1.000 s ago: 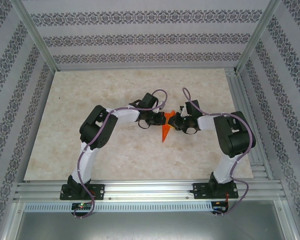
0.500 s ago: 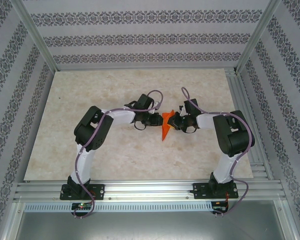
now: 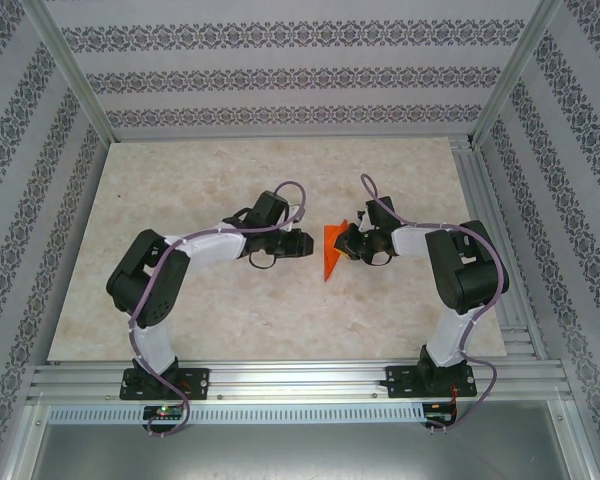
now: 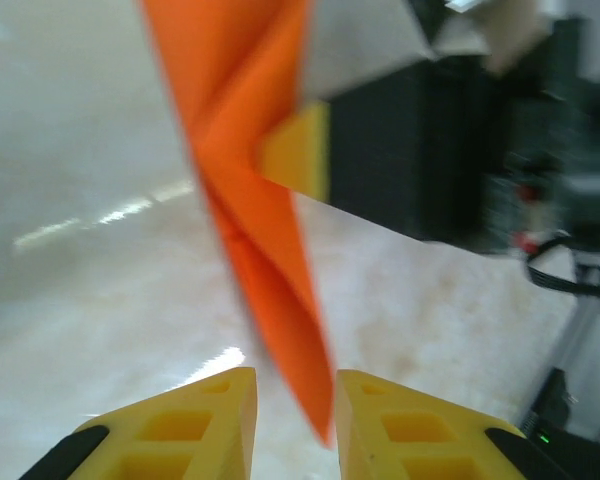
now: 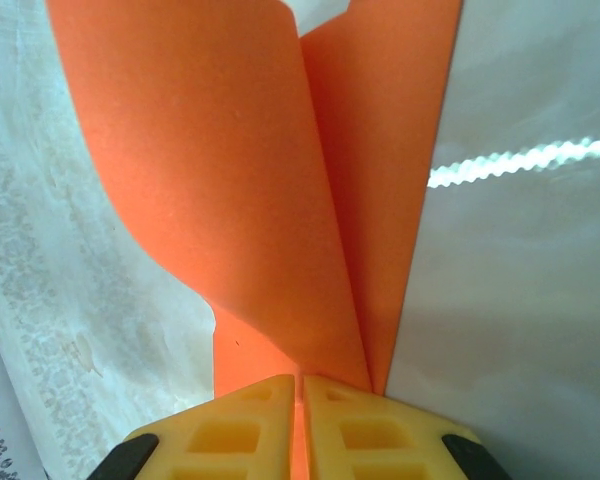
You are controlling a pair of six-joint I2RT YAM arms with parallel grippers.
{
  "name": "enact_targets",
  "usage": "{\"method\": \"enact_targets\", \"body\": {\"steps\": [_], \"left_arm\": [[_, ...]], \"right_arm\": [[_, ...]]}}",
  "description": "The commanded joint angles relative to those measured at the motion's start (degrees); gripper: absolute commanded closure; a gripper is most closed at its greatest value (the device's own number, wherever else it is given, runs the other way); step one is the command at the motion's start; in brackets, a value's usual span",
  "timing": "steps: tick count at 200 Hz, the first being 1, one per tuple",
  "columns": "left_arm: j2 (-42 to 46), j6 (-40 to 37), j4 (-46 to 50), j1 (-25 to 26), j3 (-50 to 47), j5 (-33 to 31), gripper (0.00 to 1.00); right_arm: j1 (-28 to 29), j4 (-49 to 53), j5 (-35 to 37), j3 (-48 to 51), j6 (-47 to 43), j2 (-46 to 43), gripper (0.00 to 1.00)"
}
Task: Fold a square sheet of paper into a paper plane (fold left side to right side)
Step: Fold the wing for the fifth time at the center of the table.
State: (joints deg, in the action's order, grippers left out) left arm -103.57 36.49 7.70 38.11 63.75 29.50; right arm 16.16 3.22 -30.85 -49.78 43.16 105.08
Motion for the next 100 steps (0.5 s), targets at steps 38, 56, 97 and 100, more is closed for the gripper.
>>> {"method": "enact_targets", "body": {"steps": [38,56,97,100], "left_arm": [[-3.5,4.2,-5.1,6.9,3.5,2.2,0.72],[-4.6,4.6,-5.9,7.0,3.3,2.2,0.72],[-7.4,3.2,-3.8,7.2,4.2,1.3,0.72],[-7.6,3.1,-3.8,7.2,4.2,1.1,0.72]], "right_arm": [[1.1,5.2,5.4,0.6,-1.9,2.8,0.88],[1.0,5.4,5.3,0.5,-2.0,2.8,0.87],[1.0,5.6,5.4,0.2,-2.3,3.1,0.87],[1.0,5.6,5.3,0.3,-2.3,3.2,0.87]]}}
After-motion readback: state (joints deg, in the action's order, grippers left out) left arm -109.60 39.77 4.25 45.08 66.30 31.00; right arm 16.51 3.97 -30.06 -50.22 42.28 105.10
